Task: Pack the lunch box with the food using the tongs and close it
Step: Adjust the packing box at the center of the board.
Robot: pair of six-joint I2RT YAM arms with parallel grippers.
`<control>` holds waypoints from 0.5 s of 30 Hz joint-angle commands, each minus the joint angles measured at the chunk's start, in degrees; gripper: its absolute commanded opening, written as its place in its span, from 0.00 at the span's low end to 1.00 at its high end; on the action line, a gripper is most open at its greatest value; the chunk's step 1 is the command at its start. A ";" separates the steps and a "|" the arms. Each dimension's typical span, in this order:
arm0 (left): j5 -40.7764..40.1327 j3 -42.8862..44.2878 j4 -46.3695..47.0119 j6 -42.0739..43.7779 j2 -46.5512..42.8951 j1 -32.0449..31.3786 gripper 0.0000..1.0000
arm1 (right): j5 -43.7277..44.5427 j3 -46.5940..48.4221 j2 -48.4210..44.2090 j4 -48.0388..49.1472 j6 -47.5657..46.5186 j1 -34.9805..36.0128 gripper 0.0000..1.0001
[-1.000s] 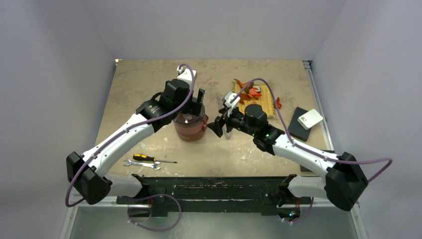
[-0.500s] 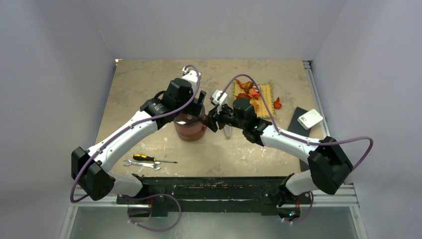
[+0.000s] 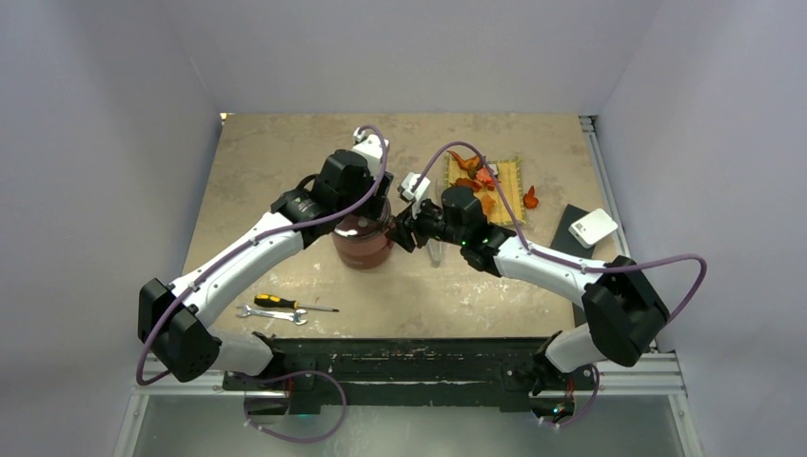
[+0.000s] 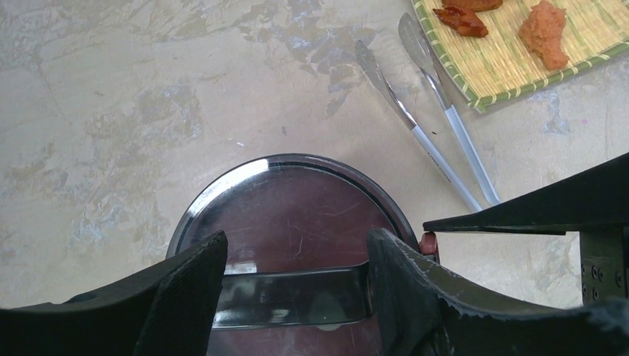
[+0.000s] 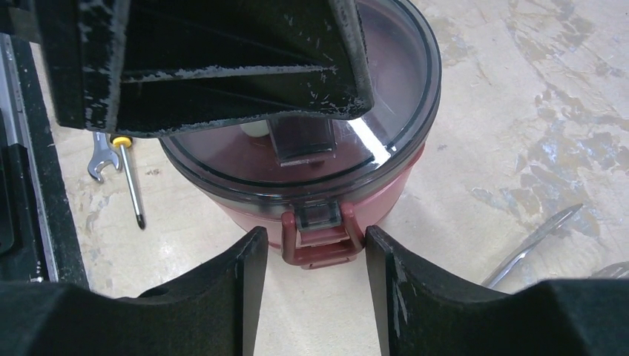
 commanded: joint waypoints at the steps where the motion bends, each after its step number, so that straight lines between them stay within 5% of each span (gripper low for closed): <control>1: -0.92 -1.63 -2.66 2.11 0.93 0.59 0.66 | -3.09 -0.27 -1.76 0.17 -0.61 0.26 0.51; 15: 0.89 -3.28 -1.85 3.25 0.94 0.56 0.53 | -3.40 0.92 0.77 0.27 -2.12 0.24 0.27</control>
